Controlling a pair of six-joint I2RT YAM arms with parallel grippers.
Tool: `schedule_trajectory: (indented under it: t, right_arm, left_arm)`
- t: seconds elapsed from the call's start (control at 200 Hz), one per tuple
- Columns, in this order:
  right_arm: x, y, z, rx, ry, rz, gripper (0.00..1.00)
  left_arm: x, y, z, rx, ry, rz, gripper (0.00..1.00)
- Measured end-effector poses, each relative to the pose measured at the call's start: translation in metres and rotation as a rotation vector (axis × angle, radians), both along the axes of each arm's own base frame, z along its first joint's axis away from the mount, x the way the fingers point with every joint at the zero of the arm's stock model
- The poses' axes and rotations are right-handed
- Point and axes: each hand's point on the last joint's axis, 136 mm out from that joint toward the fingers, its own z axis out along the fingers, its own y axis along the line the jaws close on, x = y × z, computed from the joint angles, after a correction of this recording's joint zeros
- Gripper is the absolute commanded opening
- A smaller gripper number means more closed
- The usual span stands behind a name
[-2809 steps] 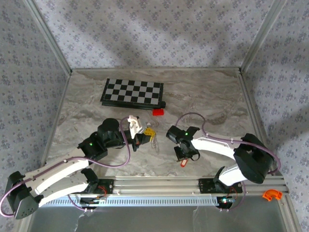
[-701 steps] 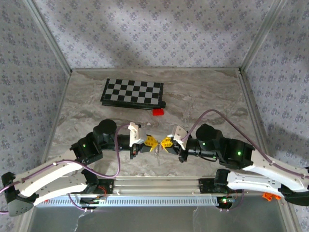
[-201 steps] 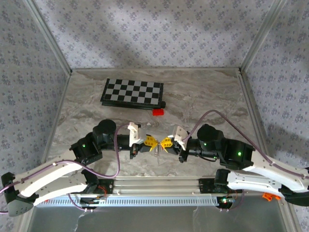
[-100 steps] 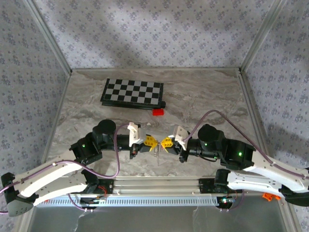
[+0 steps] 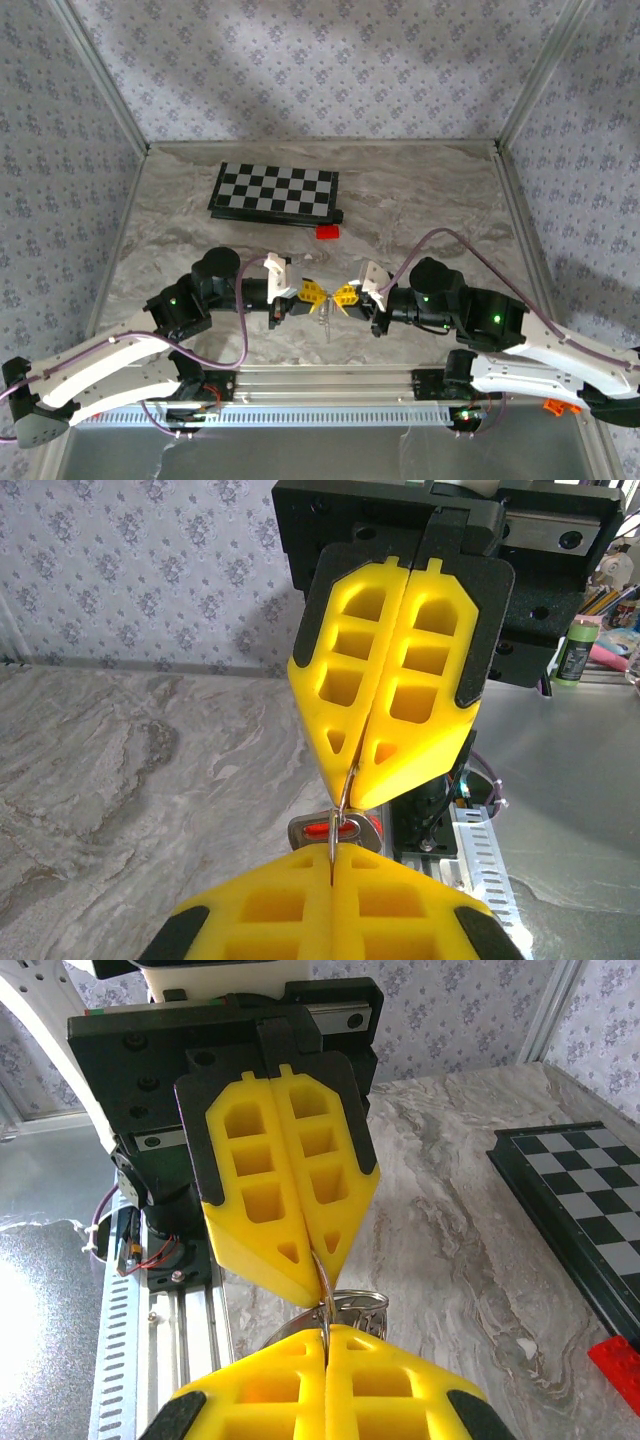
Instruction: Put the keys on the keyring
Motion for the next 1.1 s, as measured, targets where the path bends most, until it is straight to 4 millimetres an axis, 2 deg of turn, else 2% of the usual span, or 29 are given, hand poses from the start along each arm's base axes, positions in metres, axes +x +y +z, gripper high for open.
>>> schedule_trajectory:
  t: [0.28, 1.099]
  right_arm:
    - [0.0002, 0.0000, -0.0057, -0.011, 0.004, -0.001, 0.00]
    - [0.0029, -0.0008, -0.0028, 0.012, -0.007, -0.013, 0.00]
  left_arm:
    - [0.0000, 0.0000, -0.0001, 0.000, 0.000, 0.000, 0.00]
    - [-0.0001, 0.0000, 0.0000, 0.000, 0.000, 0.000, 0.00]
